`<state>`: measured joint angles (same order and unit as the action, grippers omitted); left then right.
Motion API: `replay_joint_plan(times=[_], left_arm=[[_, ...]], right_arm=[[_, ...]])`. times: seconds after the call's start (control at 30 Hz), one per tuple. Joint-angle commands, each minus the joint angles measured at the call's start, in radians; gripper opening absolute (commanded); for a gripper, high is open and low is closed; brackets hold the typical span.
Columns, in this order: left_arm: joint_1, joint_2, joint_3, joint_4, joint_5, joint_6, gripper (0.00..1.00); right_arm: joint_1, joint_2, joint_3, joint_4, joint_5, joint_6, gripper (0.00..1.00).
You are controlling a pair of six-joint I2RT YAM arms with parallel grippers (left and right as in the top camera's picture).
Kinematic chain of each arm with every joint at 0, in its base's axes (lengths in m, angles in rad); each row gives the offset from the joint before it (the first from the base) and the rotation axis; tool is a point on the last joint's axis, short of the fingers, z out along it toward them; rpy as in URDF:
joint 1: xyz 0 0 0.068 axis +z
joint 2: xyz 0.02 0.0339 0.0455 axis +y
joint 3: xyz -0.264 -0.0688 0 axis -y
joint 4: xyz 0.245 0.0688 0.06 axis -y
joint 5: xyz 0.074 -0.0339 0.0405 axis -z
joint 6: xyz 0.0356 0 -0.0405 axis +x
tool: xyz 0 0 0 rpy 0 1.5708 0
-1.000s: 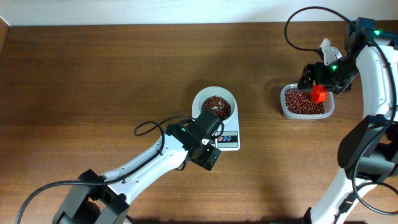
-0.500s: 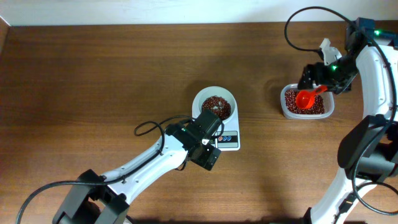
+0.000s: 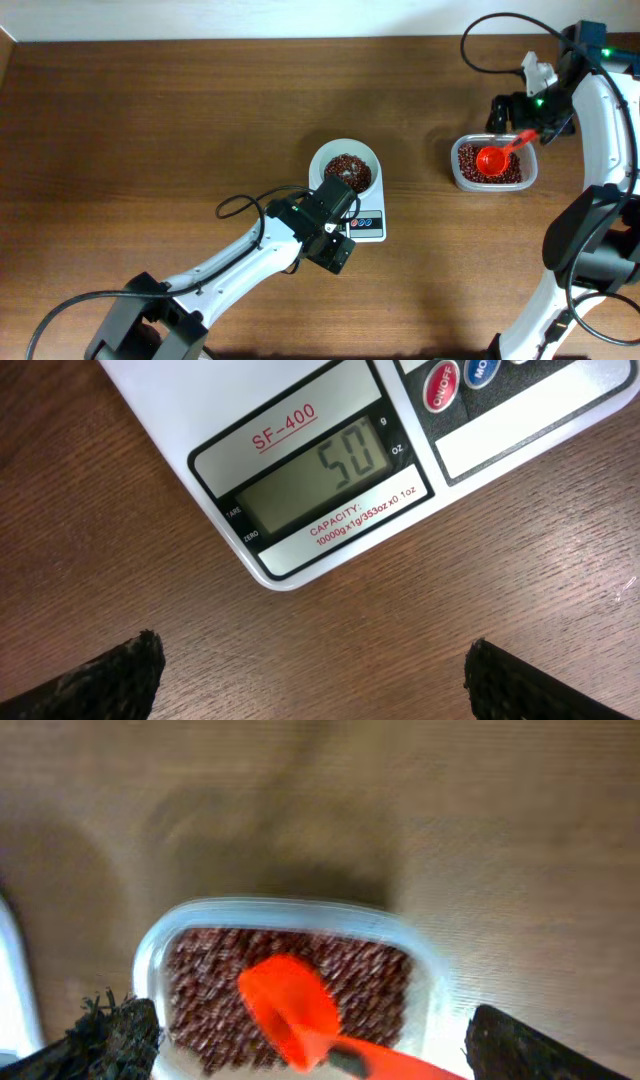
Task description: Scoop item into bowl and weigh 50g on scale
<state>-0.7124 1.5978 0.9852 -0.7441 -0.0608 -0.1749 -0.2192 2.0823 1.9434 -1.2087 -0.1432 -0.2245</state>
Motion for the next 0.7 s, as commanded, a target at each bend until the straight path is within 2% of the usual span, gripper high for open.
replay_joint_plan(times=[0.0,0.3,0.43,0.67], left_arm=[[-0.005,0.007,-0.006,-0.001,-0.007,0.016,0.99],[-0.005,0.007,-0.006,-0.001,-0.007,0.016,0.99],[-0.005,0.007,-0.006,-0.001,-0.008,0.016,0.99],[-0.005,0.007,-0.006,-0.001,-0.008,0.016,0.99]], right_arm=[[0.003,0.002,-0.010,0.066,0.055,-0.003,0.99],[0.004,0.002,-0.028,0.217,0.038,-0.003,0.99],[0.011,0.002,-0.051,0.223,-0.061,-0.003,0.99],[0.016,0.002,-0.056,0.222,-0.066,-0.003,0.99]])
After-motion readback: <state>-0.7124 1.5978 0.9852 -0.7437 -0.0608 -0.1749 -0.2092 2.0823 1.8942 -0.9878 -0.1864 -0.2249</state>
